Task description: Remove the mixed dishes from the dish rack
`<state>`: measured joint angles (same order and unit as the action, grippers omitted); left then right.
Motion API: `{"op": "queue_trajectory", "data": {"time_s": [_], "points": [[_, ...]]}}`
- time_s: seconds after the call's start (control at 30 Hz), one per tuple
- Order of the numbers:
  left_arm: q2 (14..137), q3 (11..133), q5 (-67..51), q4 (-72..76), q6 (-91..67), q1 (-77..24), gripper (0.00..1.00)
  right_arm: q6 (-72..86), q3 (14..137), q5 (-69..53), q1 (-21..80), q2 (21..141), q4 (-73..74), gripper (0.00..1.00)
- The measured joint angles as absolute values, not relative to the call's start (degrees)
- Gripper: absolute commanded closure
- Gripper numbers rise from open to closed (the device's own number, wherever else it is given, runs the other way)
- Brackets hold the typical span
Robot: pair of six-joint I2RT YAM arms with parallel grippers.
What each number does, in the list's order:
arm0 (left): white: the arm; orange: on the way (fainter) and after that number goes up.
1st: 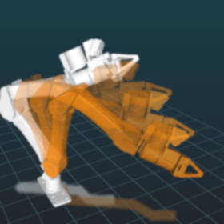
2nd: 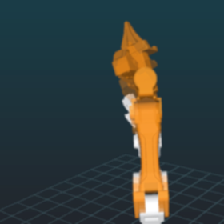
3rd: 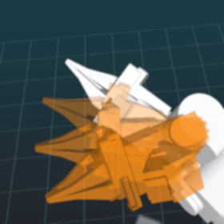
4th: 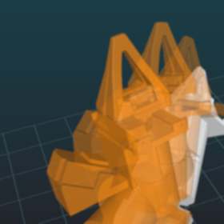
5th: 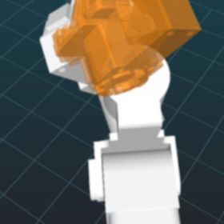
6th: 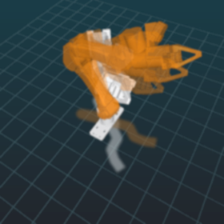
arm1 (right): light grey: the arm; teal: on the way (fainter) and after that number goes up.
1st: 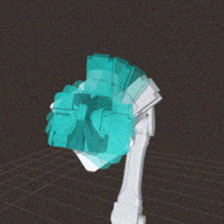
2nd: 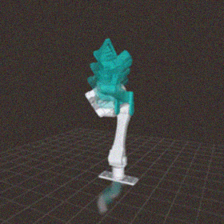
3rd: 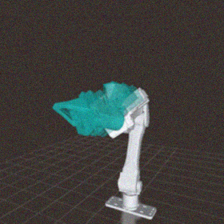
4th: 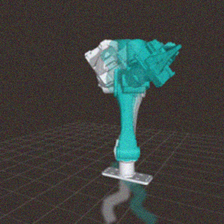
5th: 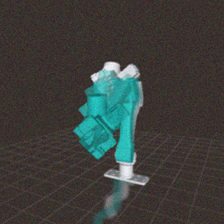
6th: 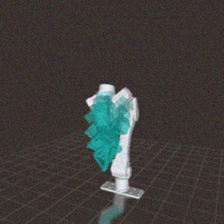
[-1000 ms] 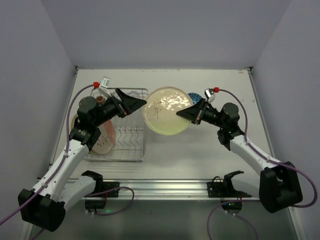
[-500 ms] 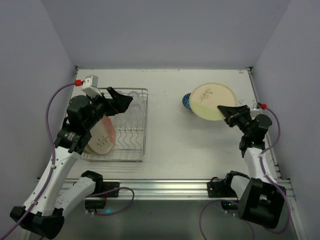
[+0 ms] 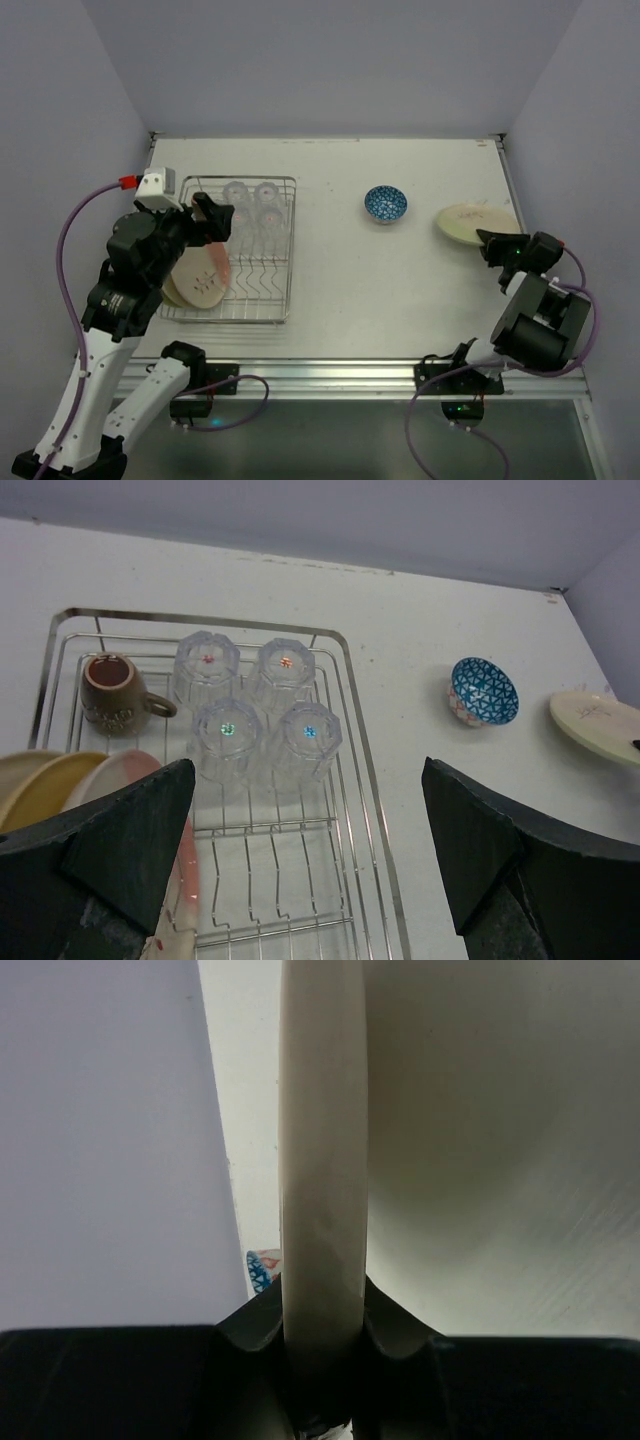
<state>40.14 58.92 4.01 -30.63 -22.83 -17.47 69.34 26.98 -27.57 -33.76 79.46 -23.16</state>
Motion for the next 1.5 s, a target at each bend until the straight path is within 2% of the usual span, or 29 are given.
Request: {"op": "queue_trajectory", "data": {"time_s": [0.17, 0.27, 0.3, 0.4, 0.47, 0.57, 0.7, 0.83, 1.13, 1.5], "points": [[39.4, 59.2, 5.2, -31.8, -20.4, -17.5, 0.0, 69.8, 29.3, -28.5, -33.6, 88.3, -28.9, 0.96], [39.4, 59.2, 5.4, -32.6, -19.7, -17.5, 0.0, 70.1, 32.2, -29.6, -33.3, 93.4, -31.9, 0.8], [39.4, 59.2, 5.5, -32.7, -19.4, -17.5, 0.0, 70.1, 33.3, -29.7, -33.1, 94.7, -32.4, 0.66], [39.2, 59.2, 5.7, -32.8, -18.8, -17.5, 0.0, 70.4, 36.1, -30.2, -32.4, 97.4, -33.3, 0.41], [39.2, 59.2, 5.8, -32.8, -18.6, -17.5, 0.0, 69.6, 37.4, -30.0, -31.4, 97.9, -32.8, 0.32], [39.2, 59.2, 5.8, -32.9, -18.4, -17.5, 0.0, 68.2, 39.3, -29.3, -29.7, 97.9, -29.7, 0.25], [39.2, 59.2, 6.3, -33.5, -18.4, -17.5, 0.0, 66.3, 41.5, -26.2, -27.1, 97.6, -22.9, 0.07], [39.4, 60.2, 7.9, -36.0, -18.4, -17.5, 0.0, 62.4, 47.1, -18.5, -23.7, 97.2, -9.6, 0.03], [41.6, 67.3, 14.2, -41.0, -18.4, -17.5, 0.0, 56.3, 55.2, -9.1, -20.0, 97.3, 6.5, 0.01], [47.2, 68.7, 20.4, -45.6, -18.4, -17.5, 0.0, 49.5, 58.7, -4.2, -16.5, 97.4, 16.3, 0.01]]}}
